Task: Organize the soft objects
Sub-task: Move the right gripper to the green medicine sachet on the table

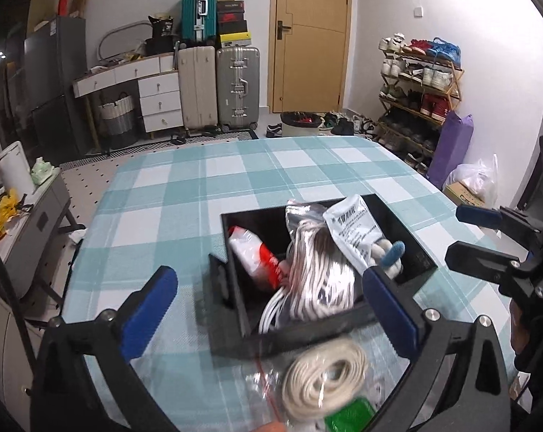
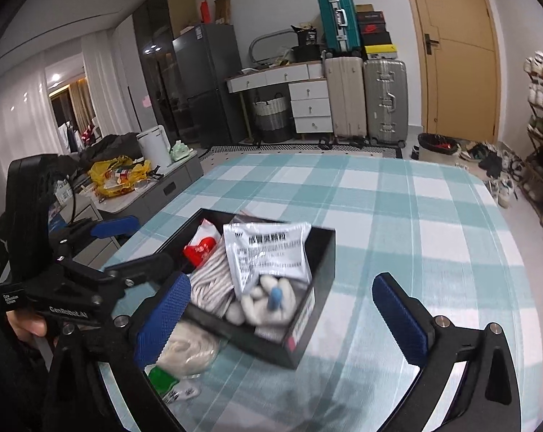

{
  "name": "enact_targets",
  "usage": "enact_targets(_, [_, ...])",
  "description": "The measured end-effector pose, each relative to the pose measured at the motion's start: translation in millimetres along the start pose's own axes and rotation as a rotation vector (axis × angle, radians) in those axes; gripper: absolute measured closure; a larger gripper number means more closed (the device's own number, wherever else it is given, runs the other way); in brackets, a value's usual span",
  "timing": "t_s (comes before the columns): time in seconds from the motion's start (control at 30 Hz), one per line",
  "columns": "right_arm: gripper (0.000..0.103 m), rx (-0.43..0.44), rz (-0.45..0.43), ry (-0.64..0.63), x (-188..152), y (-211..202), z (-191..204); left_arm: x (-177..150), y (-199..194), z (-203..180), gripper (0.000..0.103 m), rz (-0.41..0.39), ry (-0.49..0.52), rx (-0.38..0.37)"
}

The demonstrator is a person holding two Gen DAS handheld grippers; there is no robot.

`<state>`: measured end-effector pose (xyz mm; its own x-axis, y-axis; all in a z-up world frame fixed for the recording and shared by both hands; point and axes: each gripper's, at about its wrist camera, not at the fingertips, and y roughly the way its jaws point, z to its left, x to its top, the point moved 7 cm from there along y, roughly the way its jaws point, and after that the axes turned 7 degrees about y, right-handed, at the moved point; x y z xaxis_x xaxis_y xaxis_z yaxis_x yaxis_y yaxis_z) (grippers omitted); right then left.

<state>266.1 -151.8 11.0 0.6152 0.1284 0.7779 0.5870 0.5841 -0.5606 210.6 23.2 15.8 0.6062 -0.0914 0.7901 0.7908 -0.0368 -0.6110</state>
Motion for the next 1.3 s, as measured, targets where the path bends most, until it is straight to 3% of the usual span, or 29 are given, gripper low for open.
enact_targets(0.27, [0.001,-0.003,0.002,0.039,-27,-21,9,-25,-36,7,0.000,-0.033,-0.037,0.028])
enact_targets(0.57, [0.001,0.000,0.038,0.033,-55,-28,26,-53,-50,6,0.000,-0.008,-0.038,0.056])
enact_targets(0.87, [0.001,0.007,0.150,-0.010,-90,0,44,-79,-47,14,0.000,0.037,-0.043,0.090])
enact_targets(1.3, [0.001,-0.009,0.261,-0.055,-120,31,73,-86,-41,30,0.000,0.053,-0.081,0.110])
